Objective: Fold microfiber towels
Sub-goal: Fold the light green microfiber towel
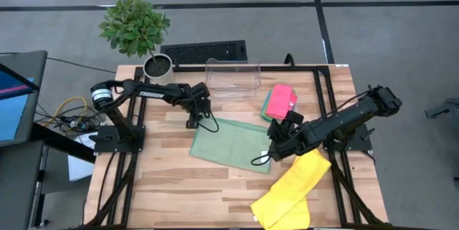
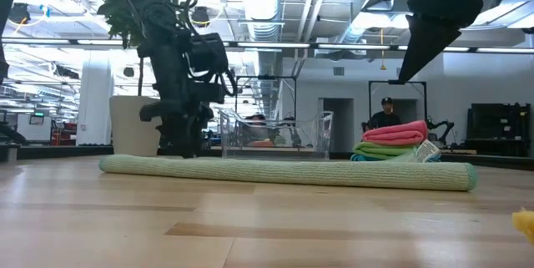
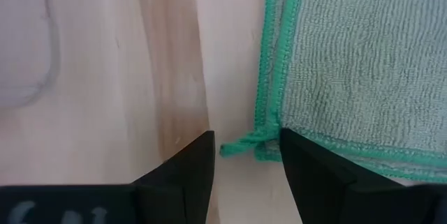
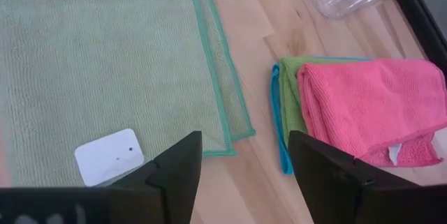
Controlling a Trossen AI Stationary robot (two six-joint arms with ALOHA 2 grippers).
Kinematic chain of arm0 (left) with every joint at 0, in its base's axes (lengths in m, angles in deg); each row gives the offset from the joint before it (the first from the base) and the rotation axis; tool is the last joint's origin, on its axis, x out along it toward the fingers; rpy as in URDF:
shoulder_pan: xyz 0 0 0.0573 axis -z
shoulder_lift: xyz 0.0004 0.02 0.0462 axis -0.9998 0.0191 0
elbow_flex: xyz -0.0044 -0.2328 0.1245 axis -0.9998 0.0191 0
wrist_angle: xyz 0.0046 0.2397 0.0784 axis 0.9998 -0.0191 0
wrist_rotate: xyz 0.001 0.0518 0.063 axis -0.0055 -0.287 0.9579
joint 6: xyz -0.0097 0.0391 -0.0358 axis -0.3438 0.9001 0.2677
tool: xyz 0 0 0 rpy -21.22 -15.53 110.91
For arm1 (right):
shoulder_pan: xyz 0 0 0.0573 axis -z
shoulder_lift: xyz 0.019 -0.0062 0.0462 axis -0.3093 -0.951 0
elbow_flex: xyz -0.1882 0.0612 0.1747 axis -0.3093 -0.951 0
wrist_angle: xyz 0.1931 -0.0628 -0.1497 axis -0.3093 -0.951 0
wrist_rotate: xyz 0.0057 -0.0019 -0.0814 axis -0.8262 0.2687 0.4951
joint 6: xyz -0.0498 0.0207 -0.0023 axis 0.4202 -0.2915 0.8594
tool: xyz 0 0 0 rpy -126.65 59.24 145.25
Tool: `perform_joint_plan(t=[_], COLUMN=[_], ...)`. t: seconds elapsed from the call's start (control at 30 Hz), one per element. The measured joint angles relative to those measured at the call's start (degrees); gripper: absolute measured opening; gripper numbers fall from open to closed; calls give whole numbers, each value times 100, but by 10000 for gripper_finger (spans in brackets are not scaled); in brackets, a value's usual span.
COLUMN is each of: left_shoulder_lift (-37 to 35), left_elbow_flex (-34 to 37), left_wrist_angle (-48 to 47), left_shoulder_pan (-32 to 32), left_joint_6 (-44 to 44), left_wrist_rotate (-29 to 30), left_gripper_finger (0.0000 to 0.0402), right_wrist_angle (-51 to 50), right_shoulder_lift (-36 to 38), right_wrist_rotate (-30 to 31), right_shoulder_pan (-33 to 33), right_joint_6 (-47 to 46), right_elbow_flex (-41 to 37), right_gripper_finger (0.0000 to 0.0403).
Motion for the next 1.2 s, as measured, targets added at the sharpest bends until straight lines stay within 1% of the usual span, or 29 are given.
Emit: perform_joint_plan(t=[0.07,0.13,0.23,0.33,0.4,0.43,0.63,0.87,0.93,1.03,1.1,1.2], left_shoulder_lift=[-2,-41,-50,-50,-50,-50,-54,-356,-512,-658,-669,-669], left_elbow_flex=[-1,-1,-1,-1,-1,-1,-1,-1,-1,-1,-3,-1], left_wrist_angle=[26,16,-54,-79,-77,-80,-179,-446,-453,-181,19,226], left_shoulder_pan=[1,2,16,26,25,24,26,70,74,74,74,74], left_joint_6=[-3,-10,-51,-180,-314,-392,-641,-795,-828,-965,-821,-212], left_wrist_rotate=[109,224,354,419,483,552,643,807,790,516,443,386], left_gripper_finger=[149,132,92,43,14,7,5,0,0,0,3,18], right_wrist_angle=[1,1,1,7,27,31,8,53,60,100,176,174], right_shoulder_lift=[0,0,0,0,0,0,0,0,0,0,0,0], right_wrist_rotate=[1,2,1,1,14,5,-53,-134,-136,-136,-139,-175], right_shoulder_pan=[0,0,0,2,74,126,430,622,679,754,764,701], right_joint_6=[0,-2,-13,-67,-274,-411,-809,-807,-806,-802,-764,-762], right_elbow_flex=[-1,0,1,-1,-1,-1,-1,-1,-1,-3,-3,-3], right_gripper_finger=[239,239,239,239,239,239,239,239,239,239,239,239])
